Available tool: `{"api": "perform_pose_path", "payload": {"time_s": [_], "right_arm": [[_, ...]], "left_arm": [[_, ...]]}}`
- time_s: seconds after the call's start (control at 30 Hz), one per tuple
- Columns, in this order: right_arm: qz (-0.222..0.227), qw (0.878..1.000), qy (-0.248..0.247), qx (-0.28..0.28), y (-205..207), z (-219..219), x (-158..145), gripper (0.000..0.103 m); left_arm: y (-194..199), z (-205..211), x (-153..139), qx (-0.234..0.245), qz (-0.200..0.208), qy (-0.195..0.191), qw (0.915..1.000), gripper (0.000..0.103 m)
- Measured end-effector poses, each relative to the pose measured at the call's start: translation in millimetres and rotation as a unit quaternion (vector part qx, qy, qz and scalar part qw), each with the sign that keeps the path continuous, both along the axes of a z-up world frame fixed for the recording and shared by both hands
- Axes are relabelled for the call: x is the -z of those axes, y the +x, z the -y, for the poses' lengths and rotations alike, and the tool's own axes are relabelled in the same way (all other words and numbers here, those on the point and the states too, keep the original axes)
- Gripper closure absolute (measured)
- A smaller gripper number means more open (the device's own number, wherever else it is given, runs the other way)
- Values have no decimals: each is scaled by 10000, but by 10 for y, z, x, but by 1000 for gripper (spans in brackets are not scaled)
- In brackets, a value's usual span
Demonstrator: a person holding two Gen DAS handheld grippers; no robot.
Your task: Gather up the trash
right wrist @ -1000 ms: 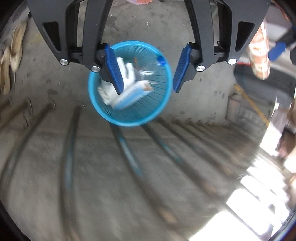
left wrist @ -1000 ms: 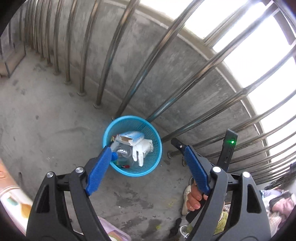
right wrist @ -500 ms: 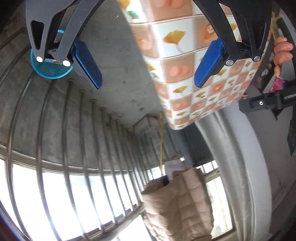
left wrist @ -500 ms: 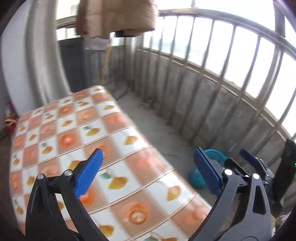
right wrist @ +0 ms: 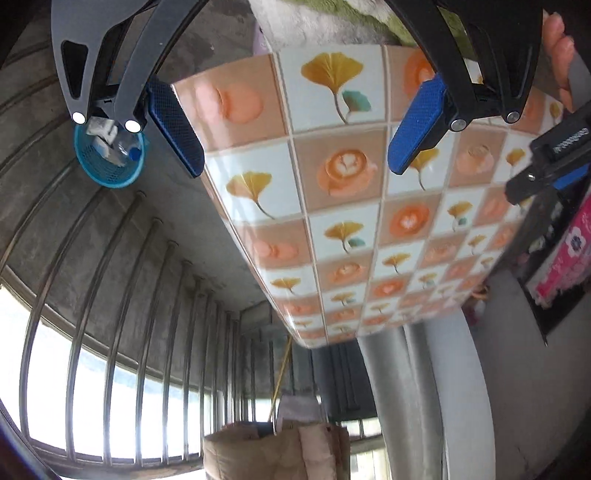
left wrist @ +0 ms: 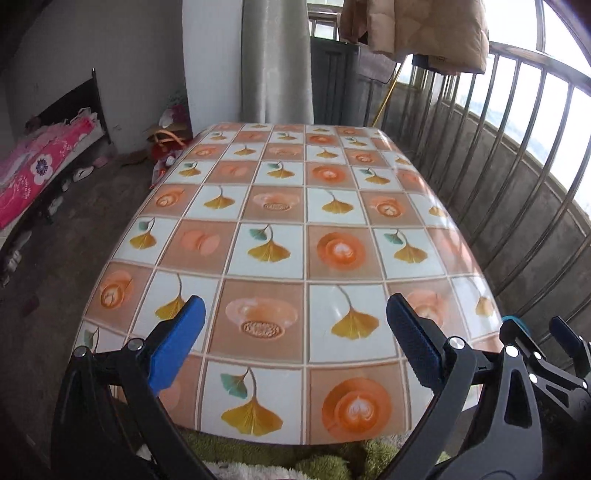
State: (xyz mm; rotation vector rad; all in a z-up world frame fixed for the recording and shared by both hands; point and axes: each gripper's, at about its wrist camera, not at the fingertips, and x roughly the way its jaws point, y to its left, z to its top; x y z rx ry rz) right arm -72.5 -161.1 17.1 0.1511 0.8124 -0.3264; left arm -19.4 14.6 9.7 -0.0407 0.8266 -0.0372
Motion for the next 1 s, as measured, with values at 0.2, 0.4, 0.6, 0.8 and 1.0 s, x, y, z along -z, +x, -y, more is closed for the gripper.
{"api": "perform_pose_path", "payload": {"time_s": [0.2, 0.4, 0.6, 0.8, 1.0], "right_arm": [[-371, 9988, -311, 109, -113, 36, 112, 6], [-605, 9968, -417, 302, -177, 114, 211, 6], [-771, 9953, -401, 423, -219, 199, 274, 6], [-860, 9945, -352, 487, -232, 262, 322, 6], [-914, 9935, -404, 548, -240, 346, 346, 6]], "left_arm": [[-66, 134, 266, 322, -546, 386, 9972, 9], [-73, 273, 306, 502, -631, 575, 9951, 9], [-65, 404, 330, 702, -698, 740, 9923, 9], [-53, 482, 366, 780, -767, 877, 9901, 9], [-45, 525, 368, 832, -753, 960, 9890, 9]]}}
